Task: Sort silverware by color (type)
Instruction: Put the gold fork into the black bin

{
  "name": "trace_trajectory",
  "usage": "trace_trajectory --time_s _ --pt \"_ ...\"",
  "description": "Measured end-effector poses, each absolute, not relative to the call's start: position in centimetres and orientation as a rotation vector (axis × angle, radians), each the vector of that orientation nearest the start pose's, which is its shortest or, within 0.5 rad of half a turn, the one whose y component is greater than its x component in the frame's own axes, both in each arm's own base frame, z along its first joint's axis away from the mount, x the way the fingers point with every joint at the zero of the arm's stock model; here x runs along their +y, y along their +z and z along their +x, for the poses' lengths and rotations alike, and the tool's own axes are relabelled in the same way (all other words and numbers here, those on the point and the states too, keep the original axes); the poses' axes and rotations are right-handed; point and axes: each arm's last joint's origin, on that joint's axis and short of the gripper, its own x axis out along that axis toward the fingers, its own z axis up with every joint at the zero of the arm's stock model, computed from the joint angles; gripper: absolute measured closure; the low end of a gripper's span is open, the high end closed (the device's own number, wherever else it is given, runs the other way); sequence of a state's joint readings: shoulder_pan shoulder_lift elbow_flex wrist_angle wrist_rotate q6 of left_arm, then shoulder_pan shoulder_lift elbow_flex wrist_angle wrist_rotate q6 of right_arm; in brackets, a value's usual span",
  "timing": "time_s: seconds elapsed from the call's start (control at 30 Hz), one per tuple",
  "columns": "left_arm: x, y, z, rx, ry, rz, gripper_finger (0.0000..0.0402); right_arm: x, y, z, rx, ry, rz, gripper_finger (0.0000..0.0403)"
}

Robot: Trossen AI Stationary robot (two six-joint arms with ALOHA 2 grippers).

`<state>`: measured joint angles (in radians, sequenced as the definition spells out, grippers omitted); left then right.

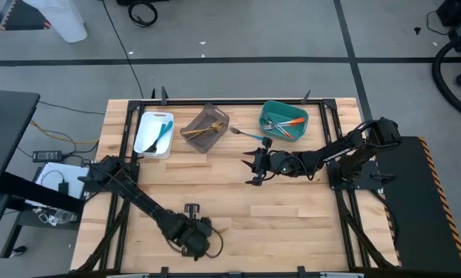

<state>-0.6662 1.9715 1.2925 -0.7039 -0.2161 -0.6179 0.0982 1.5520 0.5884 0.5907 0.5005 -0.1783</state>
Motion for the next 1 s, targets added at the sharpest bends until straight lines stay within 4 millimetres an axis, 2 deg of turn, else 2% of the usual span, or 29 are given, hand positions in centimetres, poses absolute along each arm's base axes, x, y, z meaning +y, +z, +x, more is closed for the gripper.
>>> trace_trajectory --time_s 0.3,0.7,1.0 --pt "-19.0 16.1 29.9 1.305 0.176 0.15 0.0379 3.2 16.6 28.9 0.386 -0.304 -0.297 0.0266" --pt "-14.1 16.4 30.8 1.372 0.391 0.243 0.0379 5.7 16.3 28.3 0.401 -0.31 -0.269 0.0266" --pt "-11.1 17.2 31.6 1.403 0.404 0.265 0.0378 7.0 15.6 27.6 0.45 -0.288 -0.193 0.0266"
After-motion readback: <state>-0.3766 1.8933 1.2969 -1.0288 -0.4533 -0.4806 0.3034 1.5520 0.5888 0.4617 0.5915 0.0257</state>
